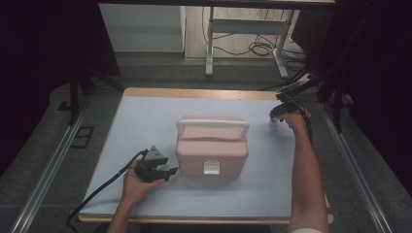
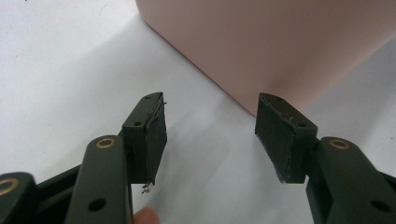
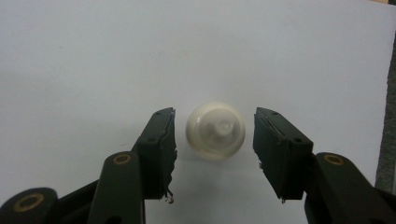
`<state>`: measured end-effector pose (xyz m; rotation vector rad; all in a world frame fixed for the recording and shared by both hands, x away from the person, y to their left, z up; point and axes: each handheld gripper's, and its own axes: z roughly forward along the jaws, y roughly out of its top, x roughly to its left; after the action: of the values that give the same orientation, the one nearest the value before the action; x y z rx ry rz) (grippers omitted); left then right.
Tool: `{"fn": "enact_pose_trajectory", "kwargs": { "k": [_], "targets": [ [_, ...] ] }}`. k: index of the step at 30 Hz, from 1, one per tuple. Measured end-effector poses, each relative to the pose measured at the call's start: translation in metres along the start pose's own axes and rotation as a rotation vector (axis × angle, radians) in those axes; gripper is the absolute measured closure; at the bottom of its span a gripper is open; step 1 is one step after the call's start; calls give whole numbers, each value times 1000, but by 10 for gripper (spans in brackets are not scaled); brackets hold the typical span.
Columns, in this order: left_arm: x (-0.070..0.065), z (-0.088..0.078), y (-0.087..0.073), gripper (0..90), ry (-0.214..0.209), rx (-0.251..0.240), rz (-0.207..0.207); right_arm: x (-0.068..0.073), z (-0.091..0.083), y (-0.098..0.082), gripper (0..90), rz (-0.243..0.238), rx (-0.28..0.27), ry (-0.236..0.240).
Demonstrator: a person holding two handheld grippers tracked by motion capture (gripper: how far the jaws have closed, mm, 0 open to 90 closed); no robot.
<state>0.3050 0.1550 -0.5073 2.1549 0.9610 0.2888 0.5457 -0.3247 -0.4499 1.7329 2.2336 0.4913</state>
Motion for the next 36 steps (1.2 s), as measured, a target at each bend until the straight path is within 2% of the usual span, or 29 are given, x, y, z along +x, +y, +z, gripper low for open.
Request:
{"fn": "enact_pose_trajectory", "kwargs": {
  "k": [3, 7, 10, 12, 15, 17, 25, 30, 36],
  "targets": [
    [0, 1, -1, 433, 3, 10, 5, 1, 6, 2, 520, 7, -5, 3],
    [1, 2, -1, 431, 7, 17, 7, 1, 15, 2, 588, 4, 25, -3],
    [0, 1, -1, 431, 9, 11, 3, 1, 15, 1, 596, 15, 26, -6],
    [0, 0, 0, 431, 10, 7, 10, 2, 14, 0, 598, 6, 37, -8],
    [0, -2, 0, 431, 13, -2, 0, 4, 9, -3, 600, -7, 33, 3],
    [1, -3, 1, 432, 15, -4, 5, 7, 4, -5, 600, -33, 36, 13],
    [2, -4, 1, 432, 13, -8, 8, 21, -24, -15, 601, -98, 19, 27],
    [2, -6, 2, 432, 13, -12, 5, 27, -34, -29, 600, -132, 18, 27],
    [3, -7, 2, 431, 18, -14, 4, 31, -45, -47, 601, -147, 11, 45]
  ]
}}
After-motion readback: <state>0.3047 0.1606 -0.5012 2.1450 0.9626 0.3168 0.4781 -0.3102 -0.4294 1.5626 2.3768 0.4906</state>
